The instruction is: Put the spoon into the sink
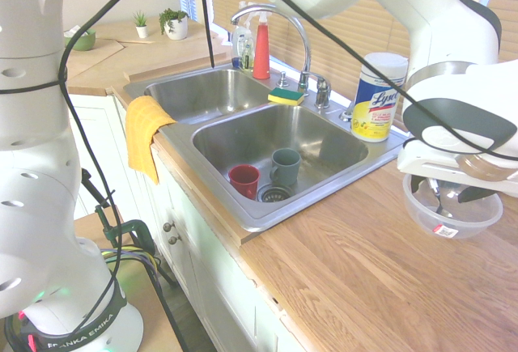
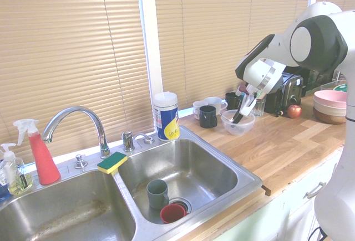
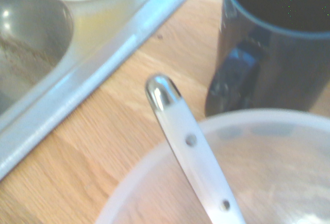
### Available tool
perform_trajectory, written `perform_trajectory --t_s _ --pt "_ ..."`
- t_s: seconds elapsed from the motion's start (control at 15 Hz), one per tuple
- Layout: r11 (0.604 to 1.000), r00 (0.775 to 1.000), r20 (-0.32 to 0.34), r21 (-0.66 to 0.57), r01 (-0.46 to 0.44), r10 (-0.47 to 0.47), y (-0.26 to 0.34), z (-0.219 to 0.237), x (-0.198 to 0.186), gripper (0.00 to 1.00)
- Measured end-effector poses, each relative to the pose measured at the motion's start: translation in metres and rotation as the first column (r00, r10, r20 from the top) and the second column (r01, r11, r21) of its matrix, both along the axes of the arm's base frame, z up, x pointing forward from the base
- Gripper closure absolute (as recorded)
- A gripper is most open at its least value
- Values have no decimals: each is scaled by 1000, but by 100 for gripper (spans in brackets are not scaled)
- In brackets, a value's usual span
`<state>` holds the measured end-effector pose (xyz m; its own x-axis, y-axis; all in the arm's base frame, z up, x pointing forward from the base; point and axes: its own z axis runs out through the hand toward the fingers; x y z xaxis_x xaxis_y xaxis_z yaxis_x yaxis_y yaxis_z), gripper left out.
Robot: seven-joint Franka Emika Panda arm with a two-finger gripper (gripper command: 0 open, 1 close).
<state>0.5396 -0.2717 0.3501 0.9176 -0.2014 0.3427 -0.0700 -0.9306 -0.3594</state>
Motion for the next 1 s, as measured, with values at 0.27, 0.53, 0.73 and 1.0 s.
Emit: perform_trajectory --t_s 0.27,0.53,0.73,1.0 --pt "1000 1000 15 13 -5 5 1 0 0 100" --pt "1000 1000 10 23 -9 9 2 -2 0 100" --pt "1000 1000 7 27 -6 6 -3 -4 -3 100" --pt "999 1000 5 40 -4 4 -6 -8 -4 100"
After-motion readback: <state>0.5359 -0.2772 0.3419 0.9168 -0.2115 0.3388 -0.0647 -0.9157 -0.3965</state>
